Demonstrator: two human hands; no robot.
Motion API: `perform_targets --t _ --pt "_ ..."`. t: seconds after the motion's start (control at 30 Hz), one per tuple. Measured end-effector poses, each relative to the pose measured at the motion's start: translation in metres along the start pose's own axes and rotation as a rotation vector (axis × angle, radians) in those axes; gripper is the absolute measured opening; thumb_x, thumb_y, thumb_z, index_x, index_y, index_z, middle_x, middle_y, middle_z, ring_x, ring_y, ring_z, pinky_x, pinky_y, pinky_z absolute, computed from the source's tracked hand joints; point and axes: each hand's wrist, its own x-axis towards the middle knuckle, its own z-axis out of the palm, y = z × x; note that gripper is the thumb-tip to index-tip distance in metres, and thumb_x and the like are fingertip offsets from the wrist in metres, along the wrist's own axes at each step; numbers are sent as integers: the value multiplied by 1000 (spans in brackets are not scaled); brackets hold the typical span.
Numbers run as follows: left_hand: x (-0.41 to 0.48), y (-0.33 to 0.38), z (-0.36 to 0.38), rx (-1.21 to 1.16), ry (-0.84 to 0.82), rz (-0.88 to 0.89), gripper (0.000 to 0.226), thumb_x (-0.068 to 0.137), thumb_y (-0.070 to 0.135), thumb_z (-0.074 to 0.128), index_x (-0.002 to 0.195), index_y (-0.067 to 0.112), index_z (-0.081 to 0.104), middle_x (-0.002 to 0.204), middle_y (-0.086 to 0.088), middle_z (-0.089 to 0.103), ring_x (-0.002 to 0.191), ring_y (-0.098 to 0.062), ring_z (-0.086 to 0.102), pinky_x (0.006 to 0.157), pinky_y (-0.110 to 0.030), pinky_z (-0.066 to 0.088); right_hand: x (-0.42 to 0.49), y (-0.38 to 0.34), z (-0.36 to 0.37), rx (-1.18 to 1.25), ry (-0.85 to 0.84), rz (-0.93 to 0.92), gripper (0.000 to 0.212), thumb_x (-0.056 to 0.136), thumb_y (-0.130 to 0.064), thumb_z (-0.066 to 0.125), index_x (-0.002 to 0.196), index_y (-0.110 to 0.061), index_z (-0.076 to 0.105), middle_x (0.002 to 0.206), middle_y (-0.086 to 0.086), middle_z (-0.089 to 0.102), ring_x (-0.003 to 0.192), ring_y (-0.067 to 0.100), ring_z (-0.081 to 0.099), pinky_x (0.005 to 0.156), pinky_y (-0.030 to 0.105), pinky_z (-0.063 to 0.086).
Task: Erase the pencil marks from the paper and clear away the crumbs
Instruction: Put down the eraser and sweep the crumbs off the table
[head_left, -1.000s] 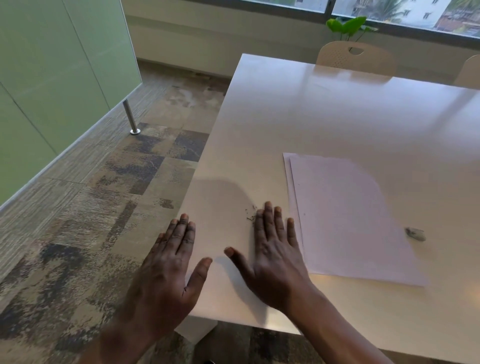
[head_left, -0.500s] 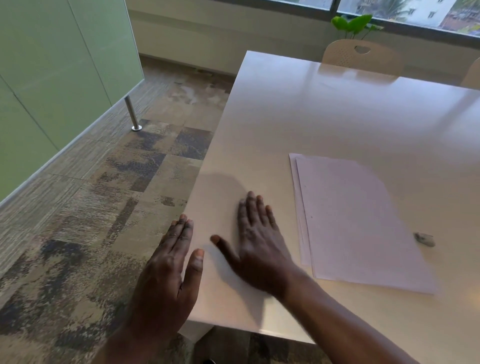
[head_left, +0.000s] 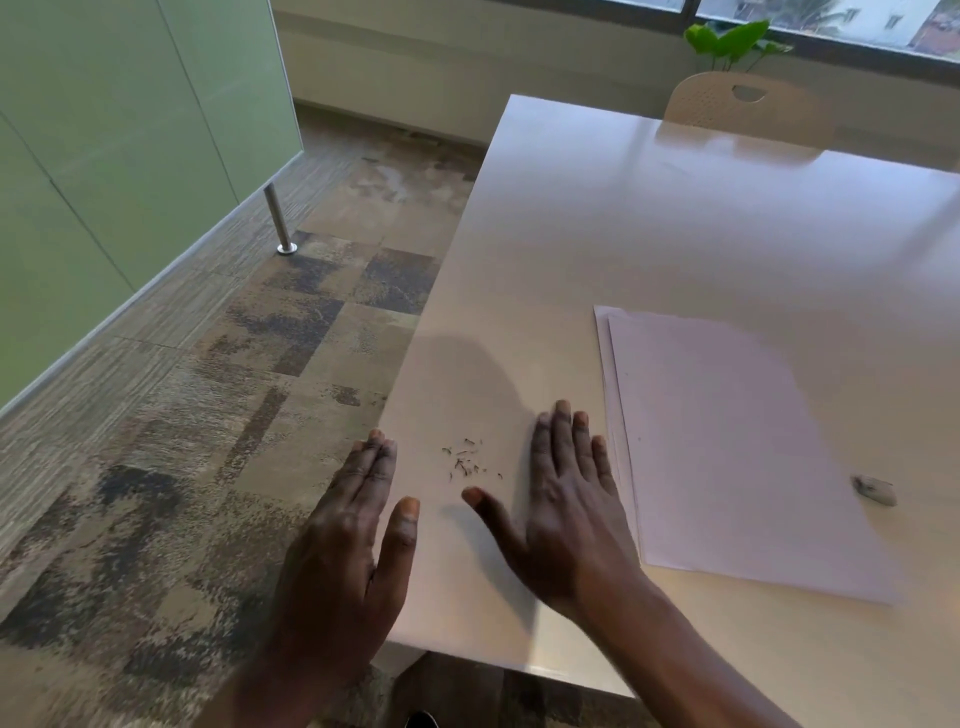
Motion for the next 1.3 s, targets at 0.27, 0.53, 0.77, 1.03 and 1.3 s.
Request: perform_targets --t 0.27,0.53,0.77,1.03,1.3 --pt "0 1 -1 0 -14 12 70 101 51 29 156 10 42 165 -2 35 155 -8 25 121 -10 14 9 -47 7 51 0 -349 87 95 -69 1 158 -13 -17 163 7 -29 151 19 -30 126 41 -6" --pt "-1 1 0 11 -13 6 72 102 55 25 157 11 38 165 -2 32 155 -10 24 121 -10 11 -46 -1 -9 -32 -59 60 108 77 -90 -9 150 -14 -34 155 4 -45 144 19 -42 124 36 -17" --pt "-2 1 1 2 -14 13 73 103 55 24 156 8 39 165 -4 34 155 -10 25 124 -19 17 -25 -51 14 53 -21 -81 102 81 -78 -12 152 -6 -28 156 15 -42 144 25 -41 124 41 -18" --pt "-2 2 -2 -12 6 -13 76 102 58 23 155 7 41 164 -5 35 154 -12 28 122 -12 15 -25 -37 -1 93 23 -135 93 89 -76 -1 152 -16 -31 156 4 -44 144 13 -42 125 36 -15" --pt "-2 3 -1 13 -13 -5 82 102 63 17 156 6 40 164 -6 35 155 -13 26 123 -19 18 -54 -38 25 15 64 -97 97 97 -74 20 156 3 15 165 24 5 154 39 5 119 42 8"
